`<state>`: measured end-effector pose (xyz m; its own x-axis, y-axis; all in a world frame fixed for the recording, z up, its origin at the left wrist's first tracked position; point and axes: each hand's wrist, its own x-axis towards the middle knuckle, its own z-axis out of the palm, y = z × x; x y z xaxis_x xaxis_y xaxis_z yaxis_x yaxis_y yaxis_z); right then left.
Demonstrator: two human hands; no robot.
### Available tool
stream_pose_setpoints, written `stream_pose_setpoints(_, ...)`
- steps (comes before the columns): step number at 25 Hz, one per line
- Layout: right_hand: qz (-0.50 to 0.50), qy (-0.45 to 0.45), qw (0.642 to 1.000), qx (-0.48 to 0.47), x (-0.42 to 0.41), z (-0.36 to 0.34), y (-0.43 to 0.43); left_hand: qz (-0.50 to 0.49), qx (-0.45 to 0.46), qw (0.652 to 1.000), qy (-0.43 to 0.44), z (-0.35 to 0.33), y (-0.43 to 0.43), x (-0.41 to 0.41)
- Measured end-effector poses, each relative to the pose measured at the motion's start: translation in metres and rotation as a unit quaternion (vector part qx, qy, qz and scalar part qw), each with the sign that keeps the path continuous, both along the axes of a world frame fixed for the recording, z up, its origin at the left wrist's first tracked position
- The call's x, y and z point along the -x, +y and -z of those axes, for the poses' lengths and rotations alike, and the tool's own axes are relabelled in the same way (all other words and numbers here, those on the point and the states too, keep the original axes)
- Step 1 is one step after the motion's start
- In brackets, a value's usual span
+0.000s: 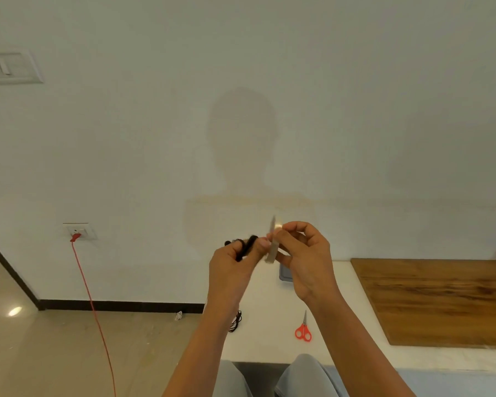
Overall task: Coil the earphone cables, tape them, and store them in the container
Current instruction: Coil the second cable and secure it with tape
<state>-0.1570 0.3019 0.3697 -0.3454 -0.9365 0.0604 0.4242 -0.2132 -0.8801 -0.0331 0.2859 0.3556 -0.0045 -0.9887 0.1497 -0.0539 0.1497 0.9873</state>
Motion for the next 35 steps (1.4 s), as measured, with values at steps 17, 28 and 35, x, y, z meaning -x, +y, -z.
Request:
stream_pose_setpoints(17,-0.134,0.36,0.912,-0.143,0.019,0.003,-0.011,0.034,0.223,0.939,-0.26,0.01,-0.021,-0.024)
stream_pose_setpoints(28,-0.23,0.149,0.948,-0.163,0.007,0.008,-0.009,0.031,0.175,0.972,-0.156,0.011,-0.02,-0.025)
stream_pose_setpoints(35,-0.223,0.136,0.953,-0.154,0.004,0.004,-0.009,0.039,0.178,0.975,-0.127,0.007,-0.021,-0.024)
